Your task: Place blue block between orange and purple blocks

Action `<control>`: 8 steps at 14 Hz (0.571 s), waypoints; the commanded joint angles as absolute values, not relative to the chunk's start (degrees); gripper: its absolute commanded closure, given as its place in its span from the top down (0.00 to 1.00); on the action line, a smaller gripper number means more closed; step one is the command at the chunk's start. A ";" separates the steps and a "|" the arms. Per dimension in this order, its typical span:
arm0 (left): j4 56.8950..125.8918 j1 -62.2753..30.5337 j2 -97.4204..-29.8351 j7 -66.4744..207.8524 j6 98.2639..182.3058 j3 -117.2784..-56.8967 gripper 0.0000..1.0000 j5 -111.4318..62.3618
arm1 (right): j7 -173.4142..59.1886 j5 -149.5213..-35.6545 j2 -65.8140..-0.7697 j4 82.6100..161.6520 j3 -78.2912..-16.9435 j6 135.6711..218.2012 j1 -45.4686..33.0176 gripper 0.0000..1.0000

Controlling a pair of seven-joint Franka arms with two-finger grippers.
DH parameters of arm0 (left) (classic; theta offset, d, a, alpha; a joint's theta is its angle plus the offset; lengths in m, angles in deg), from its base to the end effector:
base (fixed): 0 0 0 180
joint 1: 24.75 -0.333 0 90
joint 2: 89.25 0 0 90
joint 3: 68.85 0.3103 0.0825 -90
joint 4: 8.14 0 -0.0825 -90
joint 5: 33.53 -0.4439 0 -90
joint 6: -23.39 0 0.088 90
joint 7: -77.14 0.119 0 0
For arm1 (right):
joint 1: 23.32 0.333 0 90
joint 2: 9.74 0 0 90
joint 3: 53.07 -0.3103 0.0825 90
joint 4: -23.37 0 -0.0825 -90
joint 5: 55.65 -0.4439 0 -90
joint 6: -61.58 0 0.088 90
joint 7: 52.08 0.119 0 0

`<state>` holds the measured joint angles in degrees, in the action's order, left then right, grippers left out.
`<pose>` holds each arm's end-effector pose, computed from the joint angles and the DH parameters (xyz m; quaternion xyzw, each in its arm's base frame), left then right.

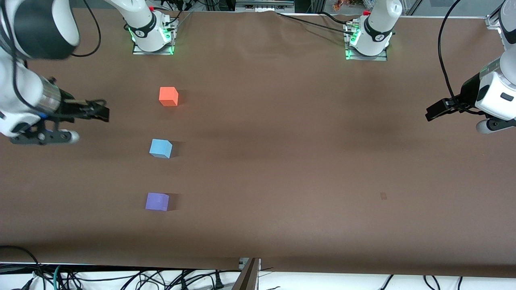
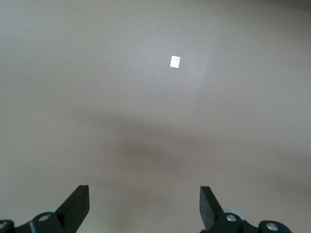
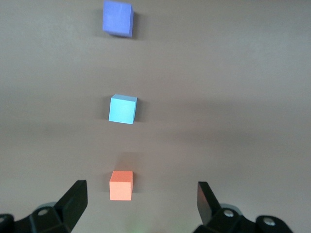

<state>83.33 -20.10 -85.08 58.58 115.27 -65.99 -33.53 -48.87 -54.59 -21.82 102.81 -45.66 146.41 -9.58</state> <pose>0.6344 -0.0207 0.5505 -0.9888 -0.1457 0.0319 0.0076 0.6600 0.0790 0.5626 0.9977 0.0275 -0.0554 0.0275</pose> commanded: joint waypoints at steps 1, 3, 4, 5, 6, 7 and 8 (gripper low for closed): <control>82.82 -20.61 -85.29 60.18 114.35 -66.13 1.00 -33.09 | -49.00 -53.46 -13.19 110.36 -48.58 150.85 -12.51 1.00; 82.82 -20.53 -85.29 60.18 114.35 -66.13 1.00 -33.09 | -49.35 -53.63 -8.88 115.54 -48.67 151.14 -12.95 1.00; 82.82 -20.53 -85.29 60.18 114.35 -66.13 1.00 -33.09 | -49.36 -53.63 -6.95 117.92 -48.67 151.84 -13.04 1.00; 82.82 -20.53 -85.29 60.35 114.35 -66.13 1.00 -33.09 | -49.36 -53.55 -6.75 118.64 -48.67 151.32 -13.04 1.00; 82.82 -20.53 -85.38 60.18 114.35 -66.21 1.00 -33.09 | -49.44 -53.37 -6.75 118.65 -48.76 151.14 -13.04 1.00; 82.74 -20.53 -85.38 60.18 114.35 -66.30 1.00 -33.09 | -49.53 -53.19 -6.93 118.30 -48.76 150.97 -13.04 1.00; 82.82 -20.53 -85.38 60.18 114.35 -66.30 1.00 -33.09 | -49.53 -53.02 -7.28 118.03 -48.67 150.70 -13.04 1.00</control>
